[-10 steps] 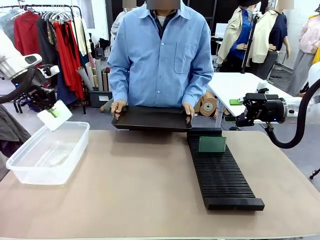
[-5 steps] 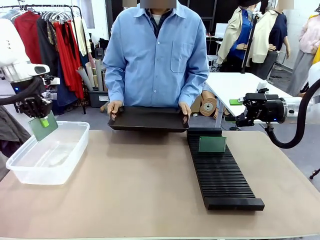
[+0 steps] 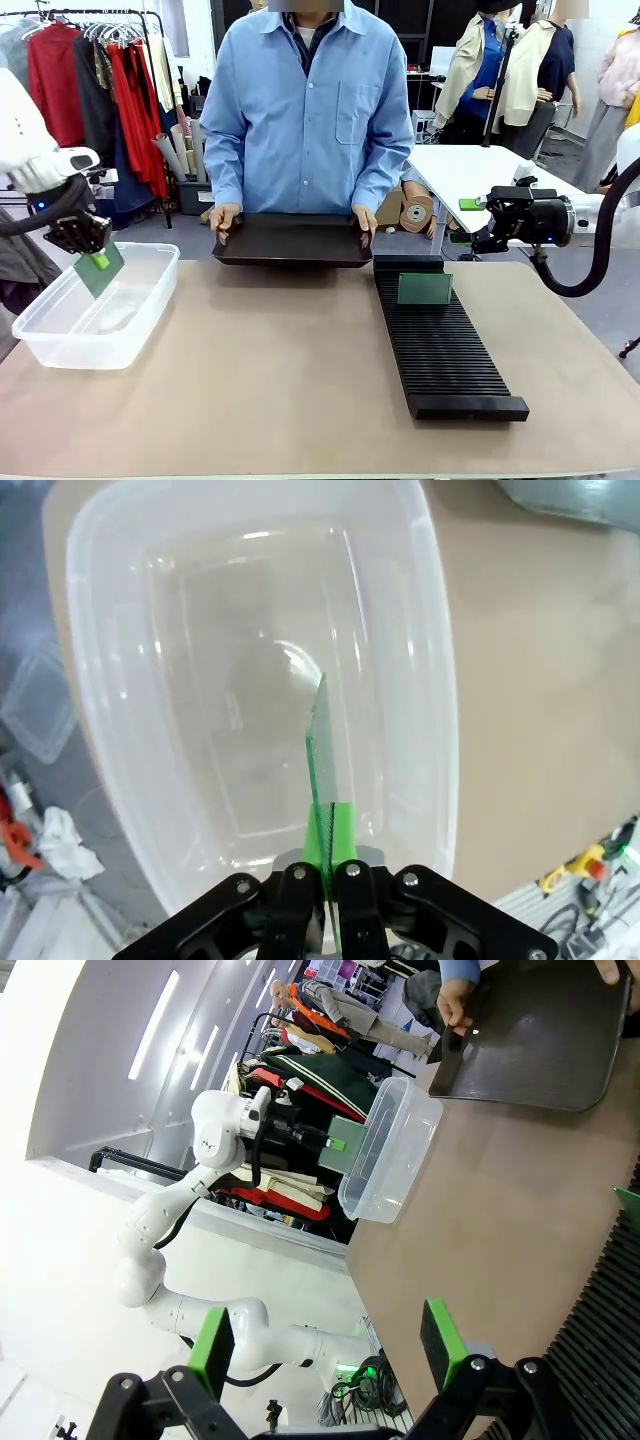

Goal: Sort PCBs into racks and boxes based on the side picked up.
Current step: If the short side of the Blank PCB is picked up, insert it into the PCB Rack ; if the long side is picked up, place it in the Organizing box.

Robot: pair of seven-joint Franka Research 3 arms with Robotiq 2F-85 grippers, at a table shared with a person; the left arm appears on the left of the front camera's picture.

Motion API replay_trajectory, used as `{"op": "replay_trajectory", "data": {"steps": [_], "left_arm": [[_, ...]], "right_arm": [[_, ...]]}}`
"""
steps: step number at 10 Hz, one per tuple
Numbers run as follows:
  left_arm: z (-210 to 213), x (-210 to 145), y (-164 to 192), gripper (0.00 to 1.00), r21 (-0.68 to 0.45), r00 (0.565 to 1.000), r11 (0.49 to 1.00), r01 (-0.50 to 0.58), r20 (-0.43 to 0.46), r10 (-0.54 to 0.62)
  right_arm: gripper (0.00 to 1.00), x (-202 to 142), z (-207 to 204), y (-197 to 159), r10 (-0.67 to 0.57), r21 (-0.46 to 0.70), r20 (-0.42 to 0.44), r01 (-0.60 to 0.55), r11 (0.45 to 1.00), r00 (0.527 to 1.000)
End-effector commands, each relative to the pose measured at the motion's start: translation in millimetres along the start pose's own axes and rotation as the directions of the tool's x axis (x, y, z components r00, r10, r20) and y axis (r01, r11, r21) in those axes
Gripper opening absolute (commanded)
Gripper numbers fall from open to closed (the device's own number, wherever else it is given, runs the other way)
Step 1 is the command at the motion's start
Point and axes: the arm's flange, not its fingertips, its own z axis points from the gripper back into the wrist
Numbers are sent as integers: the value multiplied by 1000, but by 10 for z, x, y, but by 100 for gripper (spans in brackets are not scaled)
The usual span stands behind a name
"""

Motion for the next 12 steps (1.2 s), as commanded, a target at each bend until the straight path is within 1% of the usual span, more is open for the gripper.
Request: {"op": "replay_trajectory", "data": {"steps": [1, 6, 8, 12], "left_arm": [[-188, -95, 34, 0, -58, 998, 998, 1, 61, 3], [-705, -28, 236, 0, -203, 998, 979, -13, 55, 25], [-873, 14, 299, 0, -228, 999, 973, -17, 31, 25], [-1040, 92, 451, 0, -245, 1000, 969, -13, 14, 17]], "right_arm": [[100, 5, -8, 22, 3, 6, -1, -3, 1000, 1000], [100, 5, -8, 22, 3, 6, -1, -3, 1000, 1000], [100, 5, -8, 22, 3, 6, -1, -3, 1000, 1000], [100, 5, -8, 22, 3, 6, -1, -3, 1000, 1000]]}}
